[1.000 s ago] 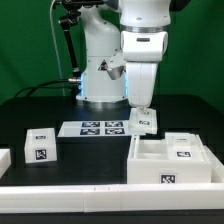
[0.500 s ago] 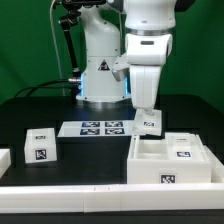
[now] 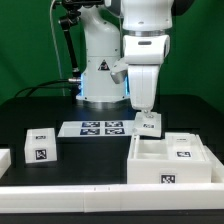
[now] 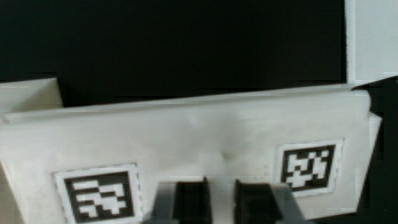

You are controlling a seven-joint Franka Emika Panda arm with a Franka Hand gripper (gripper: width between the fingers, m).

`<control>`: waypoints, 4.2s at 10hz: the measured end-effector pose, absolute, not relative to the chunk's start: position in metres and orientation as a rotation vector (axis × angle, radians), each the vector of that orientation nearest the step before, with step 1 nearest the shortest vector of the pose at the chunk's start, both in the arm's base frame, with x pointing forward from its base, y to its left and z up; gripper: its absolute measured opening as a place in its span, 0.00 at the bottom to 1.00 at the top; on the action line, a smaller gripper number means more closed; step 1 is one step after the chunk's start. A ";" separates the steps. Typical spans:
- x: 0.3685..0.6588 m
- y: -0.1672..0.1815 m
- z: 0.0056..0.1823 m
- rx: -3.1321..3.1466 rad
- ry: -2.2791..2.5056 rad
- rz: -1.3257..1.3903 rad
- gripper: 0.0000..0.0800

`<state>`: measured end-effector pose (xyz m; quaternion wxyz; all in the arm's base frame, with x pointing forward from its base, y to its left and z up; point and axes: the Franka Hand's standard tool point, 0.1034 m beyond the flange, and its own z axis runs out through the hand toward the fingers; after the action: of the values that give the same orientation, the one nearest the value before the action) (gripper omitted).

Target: Assemble cabinet

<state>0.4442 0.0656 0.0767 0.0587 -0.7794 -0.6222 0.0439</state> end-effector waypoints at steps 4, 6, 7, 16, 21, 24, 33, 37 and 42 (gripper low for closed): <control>0.444 0.066 0.076 -2.360 -1.883 0.135 0.08; 0.447 0.066 0.076 -2.351 -1.892 0.131 0.08; 0.449 0.065 0.077 -2.354 -1.890 0.127 0.08; 0.452 0.064 0.074 -2.282 -1.956 0.128 0.08; 0.452 0.064 0.073 -2.281 -1.954 0.130 0.08; 0.456 0.055 0.072 -2.272 -1.962 0.129 0.08; 0.459 0.053 0.070 -2.257 -1.962 0.138 0.08; 0.465 0.050 0.067 -2.182 -2.038 0.121 0.08; 0.482 0.050 0.067 -2.152 -2.062 0.108 0.08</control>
Offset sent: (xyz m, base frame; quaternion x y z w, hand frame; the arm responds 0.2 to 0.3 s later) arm 0.0000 0.0000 0.0000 0.0000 0.0000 0.0000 1.0000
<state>0.4818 0.0500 0.0672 0.0795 -0.7193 -0.6892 0.0363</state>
